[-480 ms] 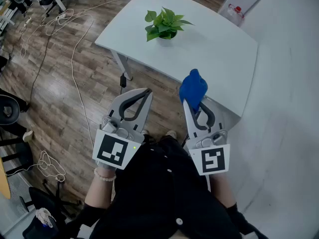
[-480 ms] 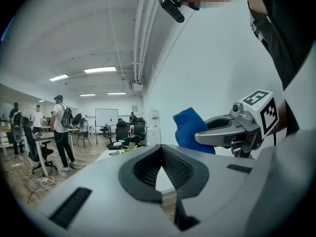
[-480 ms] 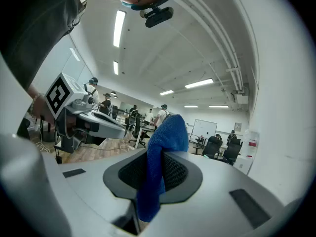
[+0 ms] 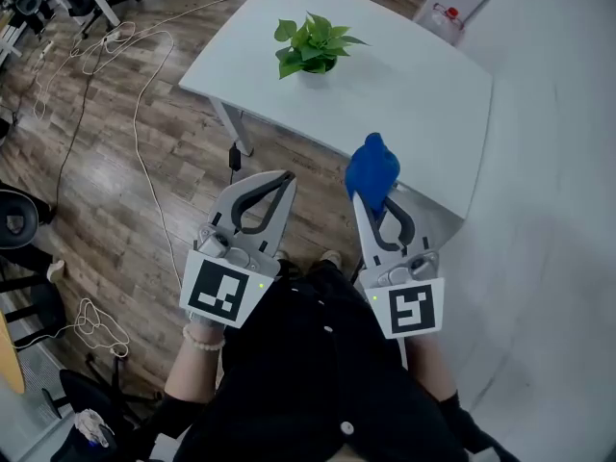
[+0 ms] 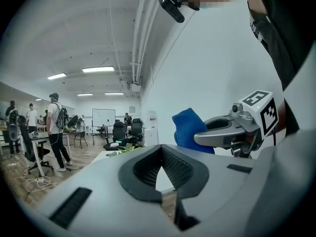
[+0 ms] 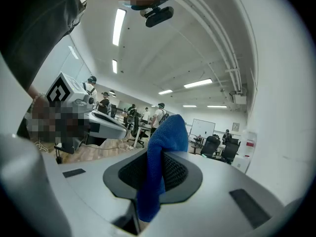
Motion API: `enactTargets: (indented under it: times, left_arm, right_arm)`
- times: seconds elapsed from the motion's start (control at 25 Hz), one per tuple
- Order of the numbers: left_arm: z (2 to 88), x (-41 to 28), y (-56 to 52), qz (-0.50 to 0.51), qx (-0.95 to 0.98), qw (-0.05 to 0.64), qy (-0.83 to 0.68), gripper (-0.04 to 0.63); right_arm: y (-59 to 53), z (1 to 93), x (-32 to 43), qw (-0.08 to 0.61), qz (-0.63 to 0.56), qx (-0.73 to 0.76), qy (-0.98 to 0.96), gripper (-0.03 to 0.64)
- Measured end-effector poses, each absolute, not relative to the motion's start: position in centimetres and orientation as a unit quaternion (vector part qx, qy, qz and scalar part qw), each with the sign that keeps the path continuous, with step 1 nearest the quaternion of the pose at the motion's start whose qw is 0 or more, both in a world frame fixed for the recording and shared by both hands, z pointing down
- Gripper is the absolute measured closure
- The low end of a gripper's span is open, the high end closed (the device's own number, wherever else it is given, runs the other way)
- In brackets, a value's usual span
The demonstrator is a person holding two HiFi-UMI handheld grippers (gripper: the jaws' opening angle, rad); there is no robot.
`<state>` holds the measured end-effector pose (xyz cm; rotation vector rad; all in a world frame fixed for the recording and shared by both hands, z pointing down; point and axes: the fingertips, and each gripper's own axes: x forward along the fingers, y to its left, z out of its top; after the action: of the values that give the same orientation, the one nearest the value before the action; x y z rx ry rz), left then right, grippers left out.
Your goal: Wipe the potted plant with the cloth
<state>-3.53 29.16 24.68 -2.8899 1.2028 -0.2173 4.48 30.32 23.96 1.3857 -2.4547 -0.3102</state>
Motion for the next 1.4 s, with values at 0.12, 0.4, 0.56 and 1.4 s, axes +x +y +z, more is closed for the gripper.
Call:
enactTargets:
  times: [0.12,0.4,0.56,1.4]
  left_arm:
    - [24.3,-4.2,29.5,-0.065,-0.922,0.002,0.382,0.581]
    - [24.1,-6.4,29.7,-0.065,-0.923,0.004,0.379,0.581]
    - [24.0,-7.8,29.8,-0.064,-0.925,0.01,0.376,0.581]
    - [25.0,-10.4,28.7,-0.061,-0.924,0.01,0.376,0.581]
  right_arm:
    - [30.7,23.9,4.1,0.152,-0.095,0.488,-0.854,0.532]
    - [31.0,23.8,2.5,0.152,-0.09,0.499,-0.849,0.532]
    - [31.0,23.7,1.1,0.146,-0.091,0.504,-0.846,0.532]
    - [29.4,24.8,-0.5,0.155,-0.087,0.519,-0.836,0.532]
